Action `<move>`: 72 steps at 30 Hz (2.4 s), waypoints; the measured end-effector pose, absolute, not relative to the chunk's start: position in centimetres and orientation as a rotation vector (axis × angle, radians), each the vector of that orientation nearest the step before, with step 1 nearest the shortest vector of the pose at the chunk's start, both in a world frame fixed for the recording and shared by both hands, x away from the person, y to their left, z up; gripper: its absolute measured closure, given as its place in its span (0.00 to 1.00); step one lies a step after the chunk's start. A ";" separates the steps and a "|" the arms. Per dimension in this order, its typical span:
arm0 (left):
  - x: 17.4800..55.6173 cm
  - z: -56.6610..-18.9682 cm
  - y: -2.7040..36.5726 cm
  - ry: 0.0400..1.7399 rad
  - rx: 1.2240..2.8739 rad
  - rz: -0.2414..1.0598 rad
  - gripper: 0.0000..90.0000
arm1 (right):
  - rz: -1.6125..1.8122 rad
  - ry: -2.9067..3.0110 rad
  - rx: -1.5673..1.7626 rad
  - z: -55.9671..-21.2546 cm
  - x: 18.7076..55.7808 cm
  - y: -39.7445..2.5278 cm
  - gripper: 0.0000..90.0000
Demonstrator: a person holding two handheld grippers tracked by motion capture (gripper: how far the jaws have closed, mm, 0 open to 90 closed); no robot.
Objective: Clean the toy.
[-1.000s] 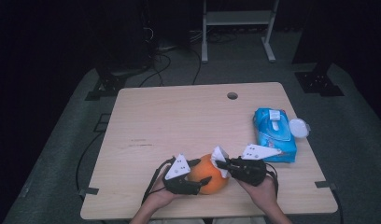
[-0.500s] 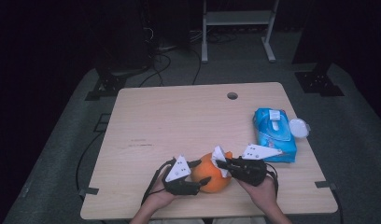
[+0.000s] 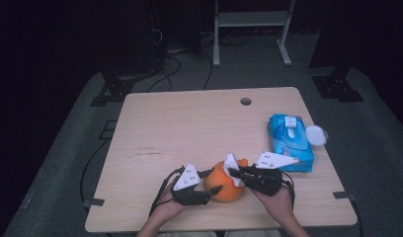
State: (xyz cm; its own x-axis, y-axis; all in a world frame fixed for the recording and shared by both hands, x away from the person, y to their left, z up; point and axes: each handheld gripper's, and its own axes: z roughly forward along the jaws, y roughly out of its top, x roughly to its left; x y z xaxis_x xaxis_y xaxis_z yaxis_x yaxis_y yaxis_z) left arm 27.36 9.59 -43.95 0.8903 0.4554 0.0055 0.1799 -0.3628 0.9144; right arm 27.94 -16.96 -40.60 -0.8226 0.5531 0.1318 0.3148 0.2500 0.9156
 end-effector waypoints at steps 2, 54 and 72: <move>27.5 -44.0 9.8 0.472 1.934 0.295 0.46 | 1.559 2.273 0.889 -41.2 28.9 -18.2 0.91; 26.6 -41.8 9.8 0.463 1.878 0.286 0.50 | 1.654 2.286 0.862 -40.8 28.3 -17.8 0.91; 26.7 -42.0 9.6 0.460 1.885 0.315 0.23 | 1.653 2.292 0.940 -42.3 28.9 -17.8 0.91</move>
State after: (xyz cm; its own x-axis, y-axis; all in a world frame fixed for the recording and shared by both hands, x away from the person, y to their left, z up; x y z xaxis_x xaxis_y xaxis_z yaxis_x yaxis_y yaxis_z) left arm 26.71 9.60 -41.96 0.8884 0.4591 -0.0031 0.1628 -0.3087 0.9371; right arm 28.89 -17.77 -42.26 -0.7888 0.5727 0.2234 0.3927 0.1899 0.8998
